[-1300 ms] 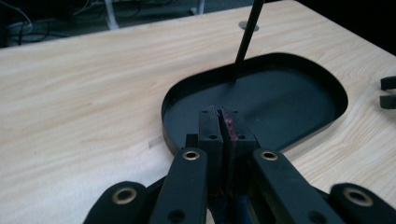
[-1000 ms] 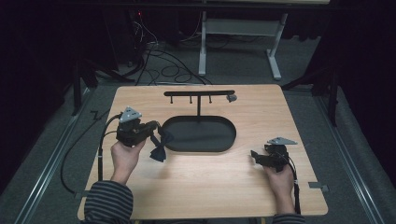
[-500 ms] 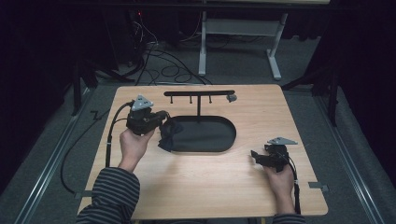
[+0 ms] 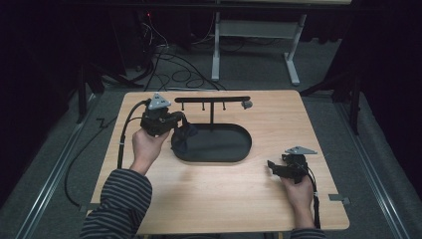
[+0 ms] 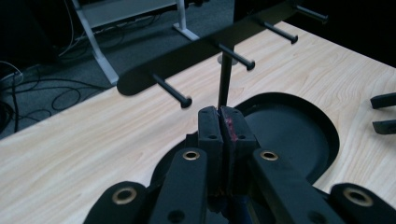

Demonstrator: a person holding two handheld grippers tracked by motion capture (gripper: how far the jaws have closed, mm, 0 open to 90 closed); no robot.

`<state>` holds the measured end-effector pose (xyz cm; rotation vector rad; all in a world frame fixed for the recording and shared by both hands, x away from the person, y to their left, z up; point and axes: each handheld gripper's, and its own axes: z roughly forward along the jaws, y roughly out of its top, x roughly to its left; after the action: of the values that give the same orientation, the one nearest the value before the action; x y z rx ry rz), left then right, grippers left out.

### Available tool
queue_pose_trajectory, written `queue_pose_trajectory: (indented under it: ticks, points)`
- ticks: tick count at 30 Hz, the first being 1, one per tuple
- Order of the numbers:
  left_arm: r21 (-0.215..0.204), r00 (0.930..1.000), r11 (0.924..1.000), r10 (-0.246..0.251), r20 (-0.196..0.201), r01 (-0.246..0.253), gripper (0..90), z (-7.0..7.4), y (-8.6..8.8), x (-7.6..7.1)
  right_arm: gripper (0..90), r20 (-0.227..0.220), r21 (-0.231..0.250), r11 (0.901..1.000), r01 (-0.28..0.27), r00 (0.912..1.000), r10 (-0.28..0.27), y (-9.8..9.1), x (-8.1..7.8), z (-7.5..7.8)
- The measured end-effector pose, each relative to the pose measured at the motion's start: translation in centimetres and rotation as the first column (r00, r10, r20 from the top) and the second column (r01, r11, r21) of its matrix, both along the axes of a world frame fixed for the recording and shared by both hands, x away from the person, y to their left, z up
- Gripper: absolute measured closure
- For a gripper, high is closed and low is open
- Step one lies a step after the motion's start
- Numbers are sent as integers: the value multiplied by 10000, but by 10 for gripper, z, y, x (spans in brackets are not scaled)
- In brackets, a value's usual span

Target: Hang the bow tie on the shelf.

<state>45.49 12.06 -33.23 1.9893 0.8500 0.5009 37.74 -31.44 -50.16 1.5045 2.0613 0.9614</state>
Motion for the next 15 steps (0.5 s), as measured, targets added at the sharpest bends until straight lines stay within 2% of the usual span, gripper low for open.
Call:
queue_pose_trajectory:
  ticks: [5, 10, 15]
  points:
    - [48, 9998, 10000, -22, 193, 21, 871, 7, -5, 4, 312, 15, 4, 10000, 6, 10000, -6, 0, 0, 0]
    - [-9, 9998, 10000, 1, 177, -1, 871, 10, -7, 11, 313, 13, 23, 10000, 13, 10000, -13, 0, 0, 0]
    - [141, 9998, 9999, 14, 219, -17, 871, 13, -10, 17, 312, 14, 18, 10000, 12, 10000, -13, 0, 0, 0]
